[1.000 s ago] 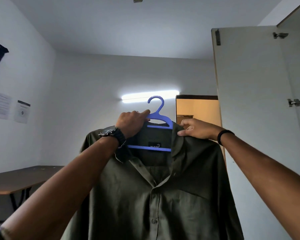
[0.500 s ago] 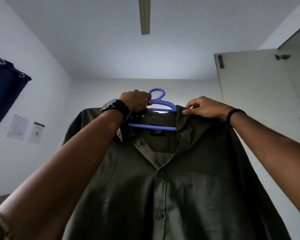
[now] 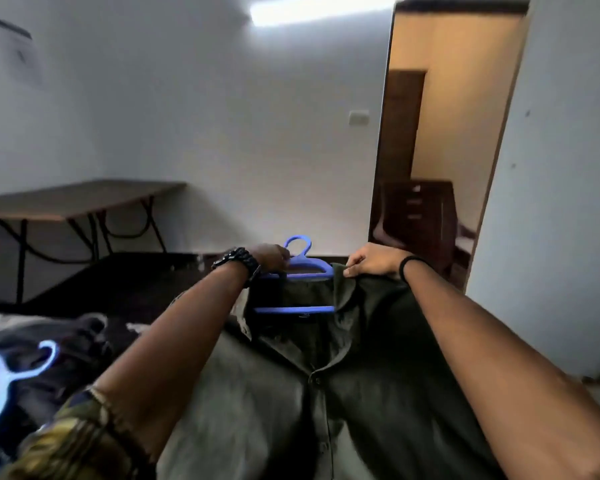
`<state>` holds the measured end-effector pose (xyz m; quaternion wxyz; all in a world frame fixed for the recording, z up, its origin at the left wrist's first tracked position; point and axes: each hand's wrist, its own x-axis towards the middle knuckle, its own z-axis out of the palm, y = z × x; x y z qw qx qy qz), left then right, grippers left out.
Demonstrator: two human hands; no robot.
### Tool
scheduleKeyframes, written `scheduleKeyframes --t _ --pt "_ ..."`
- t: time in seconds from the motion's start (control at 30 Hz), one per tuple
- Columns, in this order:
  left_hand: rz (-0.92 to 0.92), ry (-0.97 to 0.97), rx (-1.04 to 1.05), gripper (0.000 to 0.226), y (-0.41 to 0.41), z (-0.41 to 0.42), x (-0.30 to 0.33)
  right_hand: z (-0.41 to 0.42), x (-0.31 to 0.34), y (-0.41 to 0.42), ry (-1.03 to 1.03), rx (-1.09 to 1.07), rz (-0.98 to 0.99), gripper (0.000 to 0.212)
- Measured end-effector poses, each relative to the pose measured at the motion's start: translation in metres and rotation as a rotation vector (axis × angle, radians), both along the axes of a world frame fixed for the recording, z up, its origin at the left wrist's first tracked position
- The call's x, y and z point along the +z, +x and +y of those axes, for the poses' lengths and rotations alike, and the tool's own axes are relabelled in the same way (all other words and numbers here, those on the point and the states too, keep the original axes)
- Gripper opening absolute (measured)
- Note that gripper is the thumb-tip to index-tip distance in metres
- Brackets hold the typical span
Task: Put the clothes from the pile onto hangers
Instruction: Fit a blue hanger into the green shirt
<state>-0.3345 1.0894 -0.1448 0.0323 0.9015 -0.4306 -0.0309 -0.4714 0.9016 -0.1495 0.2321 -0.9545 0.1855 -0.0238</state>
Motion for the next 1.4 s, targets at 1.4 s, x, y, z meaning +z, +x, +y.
scheduleKeyframes --t 1.4 --pt "0.467 -0.588 0.729 0.030 0.033 -0.014 -0.291 0.017 -0.285 0.060 0.192 -0.345 0.024 0.022"
